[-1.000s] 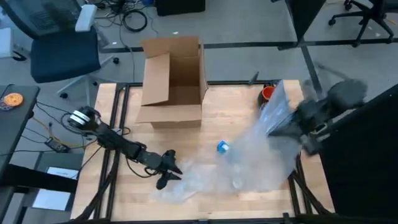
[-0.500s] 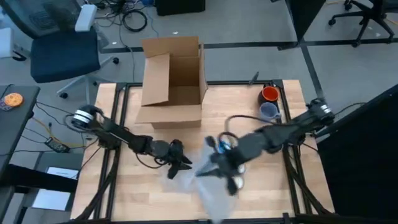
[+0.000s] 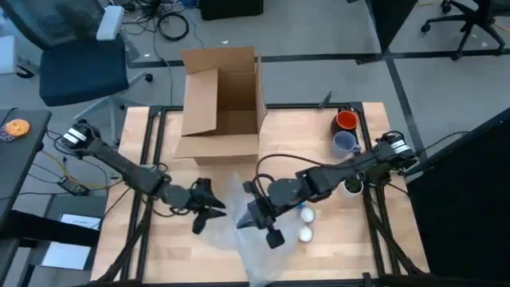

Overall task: Wrap mug
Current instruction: Wrap the blue mug with the bubble wrap

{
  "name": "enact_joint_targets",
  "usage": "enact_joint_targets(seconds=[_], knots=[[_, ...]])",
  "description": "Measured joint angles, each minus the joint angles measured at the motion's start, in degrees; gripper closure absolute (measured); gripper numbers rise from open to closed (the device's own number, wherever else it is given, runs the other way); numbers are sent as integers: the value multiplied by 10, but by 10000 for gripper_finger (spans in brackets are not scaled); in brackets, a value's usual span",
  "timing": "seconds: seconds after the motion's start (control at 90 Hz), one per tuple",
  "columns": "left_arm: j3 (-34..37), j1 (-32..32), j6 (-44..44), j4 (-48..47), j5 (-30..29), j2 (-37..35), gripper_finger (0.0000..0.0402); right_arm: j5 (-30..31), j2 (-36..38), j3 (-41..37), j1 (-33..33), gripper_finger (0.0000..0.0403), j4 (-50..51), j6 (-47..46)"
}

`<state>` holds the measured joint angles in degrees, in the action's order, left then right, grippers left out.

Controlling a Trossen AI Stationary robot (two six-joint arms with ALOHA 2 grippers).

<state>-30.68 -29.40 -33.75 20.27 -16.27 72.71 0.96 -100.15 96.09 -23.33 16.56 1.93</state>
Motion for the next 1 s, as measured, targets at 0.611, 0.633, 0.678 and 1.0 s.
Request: enact_joint_targets(seconds=[0.611, 0.633, 0.678, 1.0], knots=[[-227, 57, -118, -482, -17, 275, 286, 100, 97, 1, -47, 403, 66, 50], [-227, 56, -129, -510, -21, 274, 286, 100, 95, 1, -47, 403, 71, 50], [-227, 51, -152, -558, -22, 270, 286, 100, 90, 0, -47, 403, 84, 50], [-248, -36, -282, -830, 44, 196, 286, 100, 8, 0, -21, 403, 62, 42]])
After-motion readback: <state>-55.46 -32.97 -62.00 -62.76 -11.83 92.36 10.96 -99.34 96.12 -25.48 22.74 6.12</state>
